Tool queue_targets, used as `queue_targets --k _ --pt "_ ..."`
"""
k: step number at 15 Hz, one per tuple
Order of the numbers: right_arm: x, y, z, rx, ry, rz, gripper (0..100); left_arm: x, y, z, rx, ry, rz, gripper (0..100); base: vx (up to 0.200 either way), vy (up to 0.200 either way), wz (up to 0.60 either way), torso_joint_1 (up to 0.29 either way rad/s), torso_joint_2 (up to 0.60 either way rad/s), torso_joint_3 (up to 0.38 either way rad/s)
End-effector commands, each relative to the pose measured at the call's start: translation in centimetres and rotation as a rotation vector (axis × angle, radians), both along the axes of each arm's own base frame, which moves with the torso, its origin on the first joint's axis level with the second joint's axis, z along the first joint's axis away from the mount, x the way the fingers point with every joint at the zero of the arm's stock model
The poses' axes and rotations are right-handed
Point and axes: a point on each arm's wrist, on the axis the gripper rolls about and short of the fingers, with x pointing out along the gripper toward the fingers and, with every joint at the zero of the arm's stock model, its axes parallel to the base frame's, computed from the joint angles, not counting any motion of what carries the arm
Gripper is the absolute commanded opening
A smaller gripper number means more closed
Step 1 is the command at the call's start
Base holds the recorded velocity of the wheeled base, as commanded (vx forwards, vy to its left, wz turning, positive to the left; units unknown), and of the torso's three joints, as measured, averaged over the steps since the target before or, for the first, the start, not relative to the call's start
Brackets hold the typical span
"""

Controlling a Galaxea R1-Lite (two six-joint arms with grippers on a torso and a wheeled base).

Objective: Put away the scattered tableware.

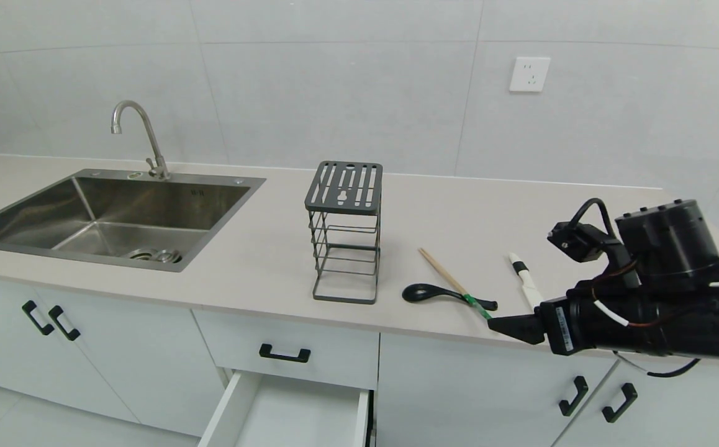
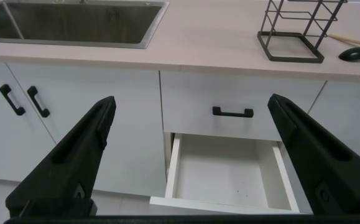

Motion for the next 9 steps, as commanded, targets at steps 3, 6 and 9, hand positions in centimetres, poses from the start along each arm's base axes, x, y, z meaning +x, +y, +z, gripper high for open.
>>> queue_targets --k 3,6,9 --pt "1.9 1.4 -2.9 -0.028 0.110 -0.074 100 0.0 0.0 0.0 0.000 0.001 0.000 100 0.000 0.000 0.00 0.000 0.00 0.000" --pt "3.4 2.3 -3.7 -0.014 0.142 -0.111 100 0.0 0.0 0.0 0.000 0.002 0.000 100 0.000 0.000 0.00 0.000 0.00 0.000" --pt "4.4 3.6 -4.6 -0.011 0.161 -0.111 100 0.0 0.0 0.0 0.000 0.001 0.000 100 0.000 0.000 0.00 0.000 0.00 0.000"
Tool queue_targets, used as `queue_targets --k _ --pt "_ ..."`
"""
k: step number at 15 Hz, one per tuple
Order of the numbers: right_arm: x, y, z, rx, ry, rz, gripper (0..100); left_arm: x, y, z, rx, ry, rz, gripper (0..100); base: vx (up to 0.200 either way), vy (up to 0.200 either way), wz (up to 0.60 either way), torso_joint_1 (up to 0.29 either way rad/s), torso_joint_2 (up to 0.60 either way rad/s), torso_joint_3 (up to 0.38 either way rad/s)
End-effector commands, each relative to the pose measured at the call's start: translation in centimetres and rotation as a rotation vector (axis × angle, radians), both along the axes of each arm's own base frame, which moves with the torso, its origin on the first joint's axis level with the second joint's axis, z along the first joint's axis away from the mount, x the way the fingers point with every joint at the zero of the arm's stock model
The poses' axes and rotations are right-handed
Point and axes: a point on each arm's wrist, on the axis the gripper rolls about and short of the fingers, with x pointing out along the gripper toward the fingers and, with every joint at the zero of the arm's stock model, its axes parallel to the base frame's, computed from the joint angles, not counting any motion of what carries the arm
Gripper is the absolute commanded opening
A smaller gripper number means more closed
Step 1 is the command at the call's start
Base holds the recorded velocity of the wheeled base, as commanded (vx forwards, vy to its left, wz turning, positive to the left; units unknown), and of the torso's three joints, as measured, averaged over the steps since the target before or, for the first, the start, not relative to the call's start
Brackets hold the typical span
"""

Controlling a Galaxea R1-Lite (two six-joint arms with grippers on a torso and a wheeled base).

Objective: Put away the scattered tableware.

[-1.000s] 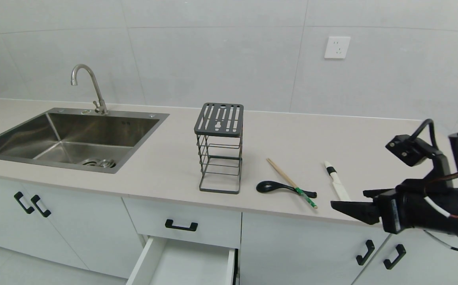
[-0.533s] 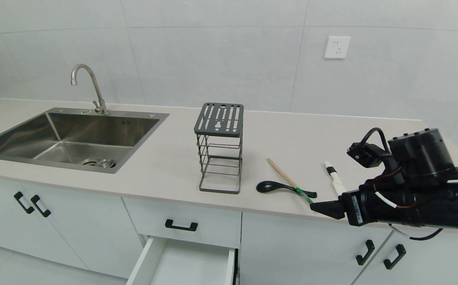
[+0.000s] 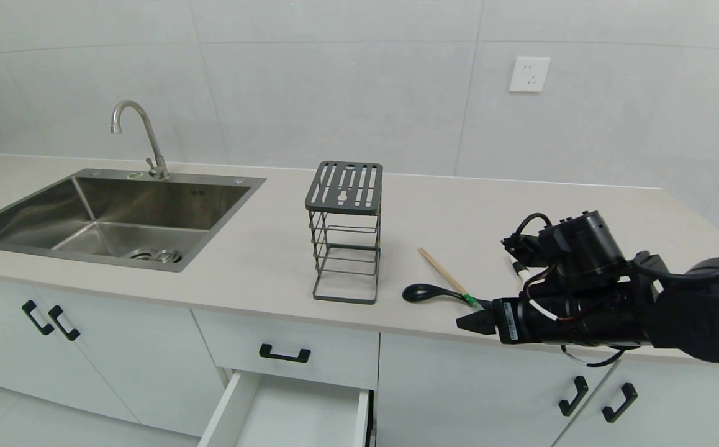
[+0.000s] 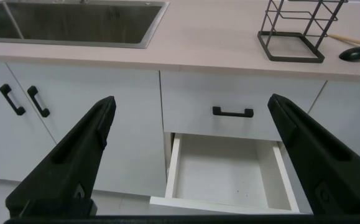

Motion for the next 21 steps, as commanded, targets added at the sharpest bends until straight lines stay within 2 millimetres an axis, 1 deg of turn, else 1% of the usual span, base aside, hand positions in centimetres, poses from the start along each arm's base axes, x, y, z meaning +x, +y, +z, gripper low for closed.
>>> queue_targets --k 1,2,4,9,15,16,21 --pt "1.2 0.8 -1.2 -0.007 0.018 0.000 100 0.0 0.0 0.0 0.000 0.001 0.000 100 0.000 0.000 0.00 0.000 0.00 0.000" --pt "1.5 1.0 -1.3 -0.003 0.019 -0.005 100 0.0 0.0 0.0 0.000 0.001 0.000 100 0.000 0.000 0.00 0.000 0.00 0.000" --pt "2.0 1.2 -2.2 -0.034 0.033 -0.033 100 0.0 0.0 0.0 0.000 0.002 0.000 100 0.000 0.000 0.00 0.000 0.00 0.000" --pt "3.5 1.7 -2.9 -0.057 0.020 -0.062 100 0.0 0.0 0.0 0.000 0.002 0.000 100 0.000 0.000 0.00 0.000 0.00 0.000" --pt "3.5 1.8 -3.2 -0.075 0.022 -0.067 100 0.0 0.0 0.0 0.000 0.001 0.000 100 0.000 0.000 0.00 0.000 0.00 0.000" --pt "3.5 1.9 -3.2 -0.076 0.020 -0.066 0 0.0 0.0 0.0 0.000 0.001 0.000 100 0.000 0.000 0.00 0.000 0.00 0.000" --pt "3.7 1.8 -4.2 -0.101 0.045 -0.079 0 0.0 0.0 0.0 0.000 0.001 0.000 100 0.000 0.000 0.00 0.000 0.00 0.000"
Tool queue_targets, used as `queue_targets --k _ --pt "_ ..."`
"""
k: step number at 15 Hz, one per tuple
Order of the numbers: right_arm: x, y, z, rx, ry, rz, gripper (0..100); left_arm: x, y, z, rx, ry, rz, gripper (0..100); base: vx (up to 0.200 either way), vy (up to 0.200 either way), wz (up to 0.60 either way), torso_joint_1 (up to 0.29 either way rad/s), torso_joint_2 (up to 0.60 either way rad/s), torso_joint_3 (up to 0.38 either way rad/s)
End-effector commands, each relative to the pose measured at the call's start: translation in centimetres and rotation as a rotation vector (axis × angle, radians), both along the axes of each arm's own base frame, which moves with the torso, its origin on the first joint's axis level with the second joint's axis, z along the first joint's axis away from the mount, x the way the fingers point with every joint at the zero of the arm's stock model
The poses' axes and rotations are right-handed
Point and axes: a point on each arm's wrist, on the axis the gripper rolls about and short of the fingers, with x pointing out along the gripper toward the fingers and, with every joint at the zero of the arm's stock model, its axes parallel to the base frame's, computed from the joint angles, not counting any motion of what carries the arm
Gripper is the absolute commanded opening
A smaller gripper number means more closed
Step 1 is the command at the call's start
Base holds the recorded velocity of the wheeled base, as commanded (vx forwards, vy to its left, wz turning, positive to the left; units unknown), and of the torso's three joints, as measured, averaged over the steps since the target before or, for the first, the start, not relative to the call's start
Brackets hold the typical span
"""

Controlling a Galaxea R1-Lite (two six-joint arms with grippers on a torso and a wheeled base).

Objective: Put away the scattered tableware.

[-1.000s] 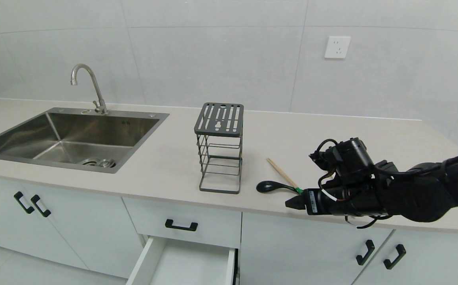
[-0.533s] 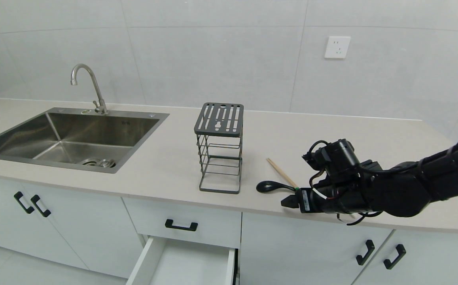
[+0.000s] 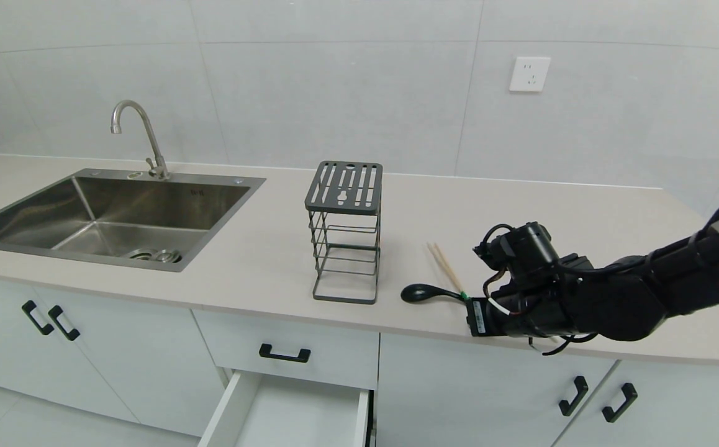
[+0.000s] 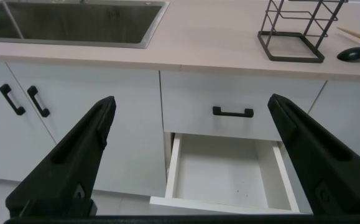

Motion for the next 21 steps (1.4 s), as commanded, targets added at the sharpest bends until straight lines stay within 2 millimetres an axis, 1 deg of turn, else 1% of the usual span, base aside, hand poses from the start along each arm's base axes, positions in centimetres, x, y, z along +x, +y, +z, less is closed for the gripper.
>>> queue_targets --k 1,2,4,7,9,10,13,14,15,17,19,21 --pt "0.2 -0.1 -0.5 -0.006 0.012 -0.006 0 0.0 0.0 0.0 0.000 0.002 0.000 100 0.000 0.000 0.00 0.000 0.00 0.000" --pt "0.2 -0.1 -0.5 -0.006 0.012 -0.006 0 0.0 0.0 0.0 0.000 0.002 0.000 100 0.000 0.000 0.00 0.000 0.00 0.000" --pt "0.3 -0.3 0.2 0.003 -0.009 -0.014 0 0.0 0.0 0.0 0.000 0.002 0.000 100 0.000 0.000 0.00 0.000 0.00 0.000" --pt "-0.1 -1.6 3.3 0.042 -0.091 -0.040 0 0.0 0.0 0.0 0.000 0.002 0.000 100 0.000 0.000 0.00 0.000 0.00 0.000" --pt "-0.6 -2.1 4.5 0.057 -0.121 -0.049 0 0.0 0.0 0.0 0.000 0.001 0.000 100 0.000 0.000 0.00 0.000 0.00 0.000" --pt "-0.7 -2.2 4.7 0.059 -0.127 -0.049 0 0.0 0.0 0.0 0.000 0.001 0.000 100 0.000 0.000 0.00 0.000 0.00 0.000" --pt "-2.4 -2.5 7.9 0.099 -0.220 -0.027 0 0.0 0.0 0.0 0.000 0.001 0.000 100 0.000 0.000 0.00 0.000 0.00 0.000" --pt "-2.8 -2.5 8.5 0.108 -0.238 -0.019 0 0.0 0.0 0.0 0.000 0.001 0.000 100 0.000 0.000 0.00 0.000 0.00 0.000" --pt "-3.5 -2.5 9.7 0.131 -0.283 -0.008 0 0.0 0.0 0.0 0.000 0.001 0.000 100 0.000 0.000 0.00 0.000 0.00 0.000" --pt "-4.8 -2.3 11.1 0.189 -0.390 0.031 0 0.0 0.0 0.0 0.000 0.001 0.000 100 0.000 0.000 0.00 0.000 0.00 0.000" --pt "-5.6 -2.0 11.6 0.225 -0.509 0.117 0 0.0 0.0 0.0 0.000 0.002 0.000 100 0.000 0.000 0.00 0.000 0.00 0.000" --pt "-6.2 -1.8 11.5 0.253 -0.621 0.233 0 0.0 0.0 0.0 0.000 0.001 0.000 100 0.000 0.000 0.00 0.000 0.00 0.000"
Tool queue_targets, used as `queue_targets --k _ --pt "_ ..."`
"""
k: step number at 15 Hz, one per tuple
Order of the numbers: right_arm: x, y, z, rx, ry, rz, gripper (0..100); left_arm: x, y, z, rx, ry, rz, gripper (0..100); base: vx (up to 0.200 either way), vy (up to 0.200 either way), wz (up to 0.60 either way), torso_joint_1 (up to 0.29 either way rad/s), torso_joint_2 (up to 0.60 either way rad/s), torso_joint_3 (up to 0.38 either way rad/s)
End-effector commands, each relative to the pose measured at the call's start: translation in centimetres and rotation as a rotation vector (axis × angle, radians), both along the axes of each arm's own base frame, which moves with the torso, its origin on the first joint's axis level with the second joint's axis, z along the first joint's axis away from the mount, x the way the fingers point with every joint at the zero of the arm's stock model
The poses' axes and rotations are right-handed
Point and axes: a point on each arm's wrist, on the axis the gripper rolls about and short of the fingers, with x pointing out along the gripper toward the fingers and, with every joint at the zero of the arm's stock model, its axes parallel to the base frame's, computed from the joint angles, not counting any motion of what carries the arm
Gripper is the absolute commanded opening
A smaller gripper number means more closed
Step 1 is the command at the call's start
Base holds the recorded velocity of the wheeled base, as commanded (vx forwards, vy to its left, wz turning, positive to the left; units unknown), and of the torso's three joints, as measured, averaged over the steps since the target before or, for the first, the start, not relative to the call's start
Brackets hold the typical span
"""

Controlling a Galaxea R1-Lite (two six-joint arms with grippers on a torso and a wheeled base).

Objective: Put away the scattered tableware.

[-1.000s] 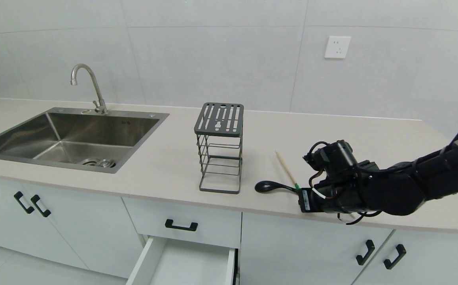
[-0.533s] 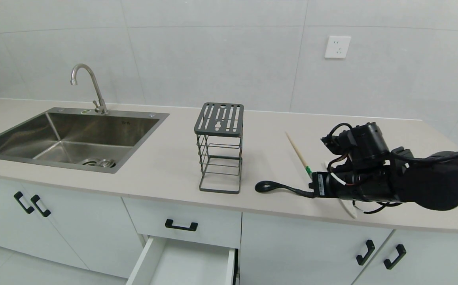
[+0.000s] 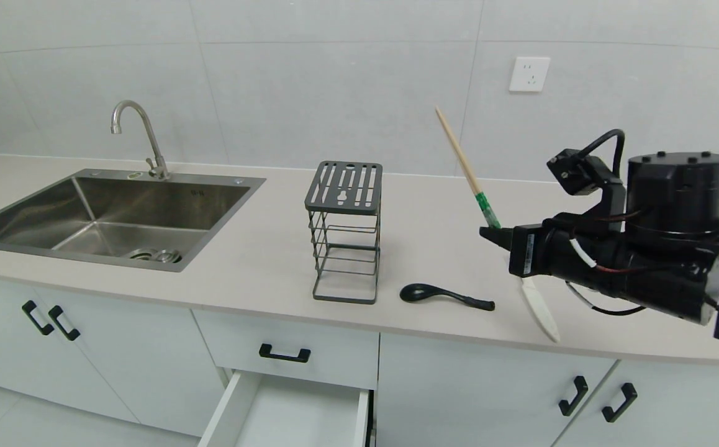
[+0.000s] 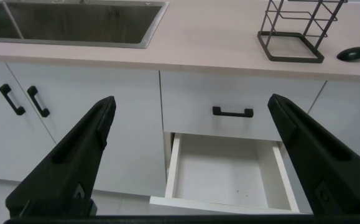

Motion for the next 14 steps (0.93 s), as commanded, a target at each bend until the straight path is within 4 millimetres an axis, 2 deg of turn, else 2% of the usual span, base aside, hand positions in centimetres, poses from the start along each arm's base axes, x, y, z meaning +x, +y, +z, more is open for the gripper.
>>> queue_targets --k 1,3,5,7,8,10,13,14 --pt "-1.4 -0.2 -0.2 -0.002 -0.064 0.080 0 0.0 0.0 0.0 0.000 0.002 0.000 100 0.000 0.000 0.00 0.000 0.00 0.000" --pt "-2.2 -0.1 -0.6 -0.007 -0.057 0.136 0 0.0 0.0 0.0 0.000 0.002 0.000 100 0.000 0.000 0.00 0.000 0.00 0.000" --pt "-5.0 0.6 -1.5 -0.011 -0.017 0.273 0 0.0 0.0 0.0 0.000 0.000 0.000 100 0.000 0.000 0.00 0.000 0.00 0.000" --pt "-6.3 0.9 -1.2 -0.020 -0.012 0.343 0 0.0 0.0 0.0 0.000 0.000 0.000 100 0.000 0.000 0.00 0.000 0.00 0.000" --pt "-7.7 1.4 -0.6 -0.022 -0.010 0.401 0 0.0 0.0 0.0 0.000 0.002 0.000 100 0.000 0.000 0.00 0.000 0.00 0.000" --pt "-10.0 2.6 -0.9 -0.041 0.016 0.508 0 0.0 0.0 0.0 0.000 0.000 0.000 100 0.000 0.000 0.00 0.000 0.00 0.000" --pt "-11.4 3.9 -1.2 -0.063 0.043 0.588 0 0.0 0.0 0.0 0.000 0.000 0.000 100 0.000 0.000 0.00 0.000 0.00 0.000" --pt "-11.8 5.0 -2.2 -0.089 0.074 0.635 0 0.0 0.0 0.0 0.000 0.000 0.000 100 0.000 0.000 0.00 0.000 0.00 0.000"
